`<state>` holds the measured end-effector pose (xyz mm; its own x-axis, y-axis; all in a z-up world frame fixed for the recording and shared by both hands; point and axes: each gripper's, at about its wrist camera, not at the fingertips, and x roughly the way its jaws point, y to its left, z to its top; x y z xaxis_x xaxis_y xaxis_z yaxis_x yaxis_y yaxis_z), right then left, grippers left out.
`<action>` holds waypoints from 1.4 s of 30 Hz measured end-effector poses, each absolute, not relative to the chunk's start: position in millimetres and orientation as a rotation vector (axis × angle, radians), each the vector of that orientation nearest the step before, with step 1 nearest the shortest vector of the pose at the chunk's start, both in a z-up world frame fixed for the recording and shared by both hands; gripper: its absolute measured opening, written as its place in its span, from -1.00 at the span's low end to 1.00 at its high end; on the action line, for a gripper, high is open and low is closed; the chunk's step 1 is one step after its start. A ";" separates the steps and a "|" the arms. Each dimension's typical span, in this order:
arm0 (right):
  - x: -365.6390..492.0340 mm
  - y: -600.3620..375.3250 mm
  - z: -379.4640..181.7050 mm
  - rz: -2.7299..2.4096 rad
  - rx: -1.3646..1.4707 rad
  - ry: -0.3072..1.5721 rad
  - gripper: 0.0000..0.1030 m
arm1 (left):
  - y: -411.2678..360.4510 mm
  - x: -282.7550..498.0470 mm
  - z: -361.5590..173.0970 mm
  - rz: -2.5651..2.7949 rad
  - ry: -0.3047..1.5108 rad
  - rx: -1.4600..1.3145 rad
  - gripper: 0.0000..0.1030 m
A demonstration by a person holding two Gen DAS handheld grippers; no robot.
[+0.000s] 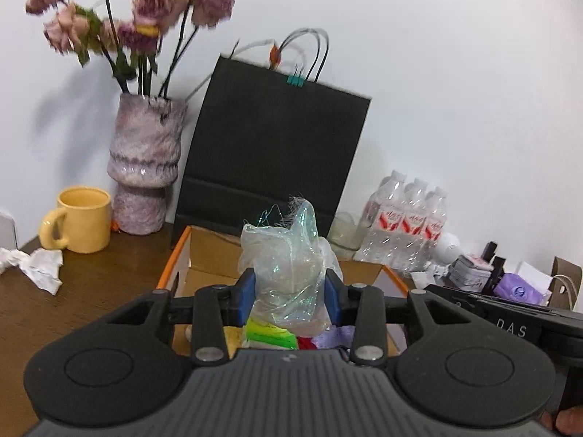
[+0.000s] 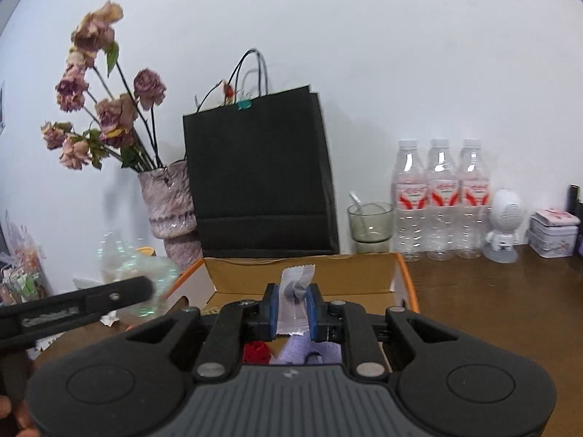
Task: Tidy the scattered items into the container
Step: 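Drop the plastic bag into the box with the left tool while the right tool drops the packet, then move both tools out of the box toward the cotton-bud container and pouch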
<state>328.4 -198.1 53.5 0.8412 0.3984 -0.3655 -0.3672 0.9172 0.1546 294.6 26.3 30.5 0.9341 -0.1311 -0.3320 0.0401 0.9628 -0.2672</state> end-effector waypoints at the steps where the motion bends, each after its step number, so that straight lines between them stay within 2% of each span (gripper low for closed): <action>1: 334.3 -193.2 50.6 0.408 0.069 0.412 -0.71 | 27.3 302.7 27.4 -0.087 0.369 -0.261 -0.24; 11: 392.9 -167.1 17.6 0.395 -0.006 0.524 -0.71 | 34.7 360.7 2.8 -0.071 0.460 -0.247 -0.24; 25: 397.3 -168.3 7.3 0.385 -0.015 0.557 -0.71 | 30.4 363.2 -0.8 -0.068 0.460 -0.207 -0.24; 27: 398.0 -168.6 7.9 0.385 -0.014 0.558 -0.71 | 29.5 363.1 -0.7 -0.069 0.462 -0.202 -0.14; 28: 398.4 -168.3 8.2 0.384 -0.014 0.559 -0.70 | 28.7 363.1 -0.2 -0.068 0.464 -0.197 0.11; 29: 398.8 -168.1 8.3 0.385 -0.014 0.562 -0.66 | 27.6 363.0 0.7 -0.064 0.467 -0.193 0.59; 30: 399.2 -167.7 8.5 0.383 -0.016 0.567 -0.61 | 26.6 362.2 1.9 -0.050 0.465 -0.189 0.84; 31: 399.6 -167.7 8.9 0.383 -0.019 0.574 -0.21 | 25.4 360.3 3.5 -0.030 0.453 -0.181 1.00; 32: 399.8 -167.7 9.2 0.381 -0.021 0.579 0.52 | 23.8 358.3 5.5 -0.018 0.439 -0.166 1.00; 33: 399.8 -167.1 9.6 0.376 -0.028 0.579 0.87 | 22.3 357.1 7.8 -0.016 0.433 -0.147 1.00; 34: 398.4 -166.4 10.3 0.369 -0.040 0.569 0.99 | 21.4 356.1 9.6 -0.016 0.429 -0.134 1.00; 42: 395.5 -164.8 14.4 0.350 -0.062 0.565 1.00 | 20.2 357.9 8.6 0.012 0.449 -0.108 1.00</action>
